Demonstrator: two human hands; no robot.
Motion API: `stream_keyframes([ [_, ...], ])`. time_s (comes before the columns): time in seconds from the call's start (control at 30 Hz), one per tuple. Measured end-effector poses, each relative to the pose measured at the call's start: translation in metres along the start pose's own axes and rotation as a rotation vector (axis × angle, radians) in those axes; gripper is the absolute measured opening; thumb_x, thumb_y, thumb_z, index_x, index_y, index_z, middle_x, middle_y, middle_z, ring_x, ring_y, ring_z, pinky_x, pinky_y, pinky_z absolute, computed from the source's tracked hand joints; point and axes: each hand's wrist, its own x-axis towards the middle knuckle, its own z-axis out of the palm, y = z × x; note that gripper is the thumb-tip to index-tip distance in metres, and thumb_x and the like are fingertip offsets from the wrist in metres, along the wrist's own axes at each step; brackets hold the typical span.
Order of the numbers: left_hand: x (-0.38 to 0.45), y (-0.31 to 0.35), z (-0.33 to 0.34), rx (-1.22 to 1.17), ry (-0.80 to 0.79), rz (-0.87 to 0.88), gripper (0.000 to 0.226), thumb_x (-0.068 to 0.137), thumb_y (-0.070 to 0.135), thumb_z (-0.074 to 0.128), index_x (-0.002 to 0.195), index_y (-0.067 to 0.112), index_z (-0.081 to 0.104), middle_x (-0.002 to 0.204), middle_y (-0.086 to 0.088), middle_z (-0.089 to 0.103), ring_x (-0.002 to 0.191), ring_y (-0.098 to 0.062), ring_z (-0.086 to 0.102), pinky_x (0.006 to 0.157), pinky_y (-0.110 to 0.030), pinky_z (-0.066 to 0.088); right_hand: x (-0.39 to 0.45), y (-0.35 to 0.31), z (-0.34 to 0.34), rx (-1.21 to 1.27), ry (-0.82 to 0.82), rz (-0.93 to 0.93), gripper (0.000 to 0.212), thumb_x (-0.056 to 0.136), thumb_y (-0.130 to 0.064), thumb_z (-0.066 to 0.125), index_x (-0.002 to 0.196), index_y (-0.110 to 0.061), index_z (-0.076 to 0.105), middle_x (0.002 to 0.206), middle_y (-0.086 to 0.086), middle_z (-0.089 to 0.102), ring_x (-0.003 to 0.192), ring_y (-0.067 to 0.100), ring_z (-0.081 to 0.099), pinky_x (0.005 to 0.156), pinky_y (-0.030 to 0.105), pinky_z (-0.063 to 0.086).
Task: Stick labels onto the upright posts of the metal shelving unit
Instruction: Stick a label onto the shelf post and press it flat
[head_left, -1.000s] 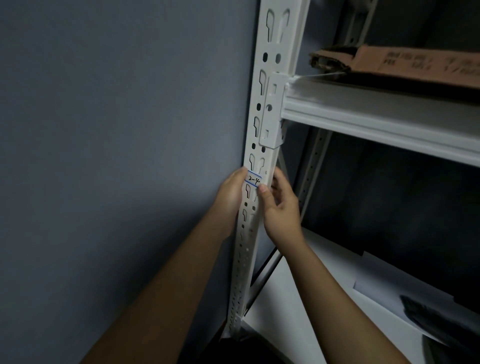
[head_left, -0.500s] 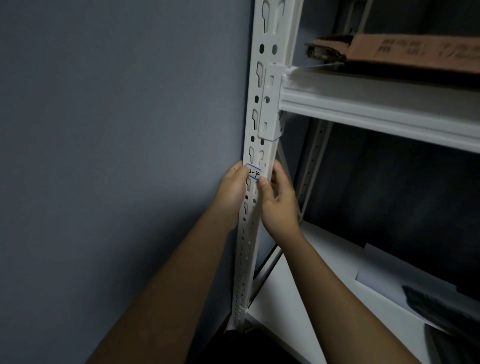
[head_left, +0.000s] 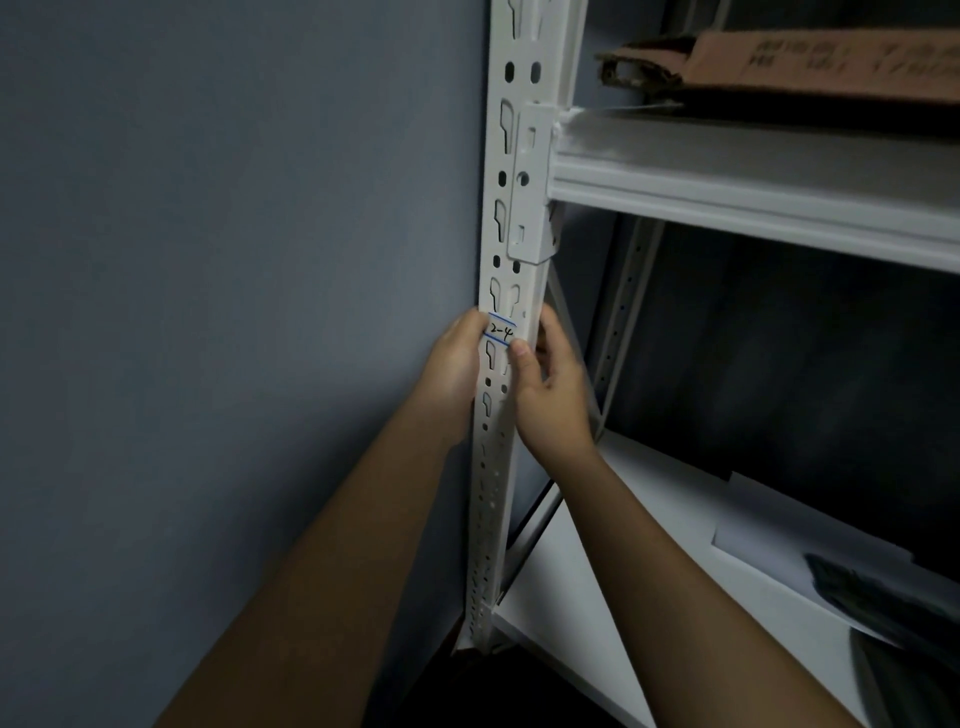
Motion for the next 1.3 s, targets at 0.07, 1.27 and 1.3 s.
stream_keyframes([
  [0.07, -0.001, 0.002, 0.001, 0.013, 0.005, -0.004, 0.028, 0.096, 0.018, 0.037, 0.095, 0.015, 0.065, 0.079, -0.001, 0.073, 0.068, -0.009, 0.069, 0.054, -0.017, 0.052, 0.001, 0.002, 0.001, -0.008, 0.003, 0.008, 0.039, 0.101, -0.011, 0.043, 0.137, -0.026, 0.045, 0.122, -0.004, 0.063, 0.104, 0.002, 0.063, 0.096, 0.037, 0.052],
  [1.27, -0.028, -0.009, -0.005, 0.787, 0.353, 0.714, 0.028, 0.096, 0.013, 0.049, 0.123, 0.01, 0.057, 0.117, -0.004, 0.06, 0.1, -0.014, 0.061, 0.084, -0.028, 0.049, 0.0, 0.001, 0.002, -0.04, 0.03, 0.006, 0.036, 0.101, -0.012, 0.043, 0.133, -0.026, 0.048, 0.116, -0.004, 0.066, 0.102, 0.001, 0.063, 0.093, 0.025, 0.051],
  [1.3, -0.027, -0.009, -0.004, 0.788, 0.362, 0.715, 0.027, 0.096, 0.013, 0.049, 0.121, 0.01, 0.057, 0.117, -0.004, 0.06, 0.099, -0.014, 0.061, 0.083, -0.027, 0.048, 0.001, 0.004, 0.002, -0.045, 0.037, 0.008, 0.036, 0.101, -0.014, 0.043, 0.135, -0.026, 0.047, 0.118, -0.006, 0.065, 0.103, 0.0, 0.062, 0.094, 0.025, 0.051],
])
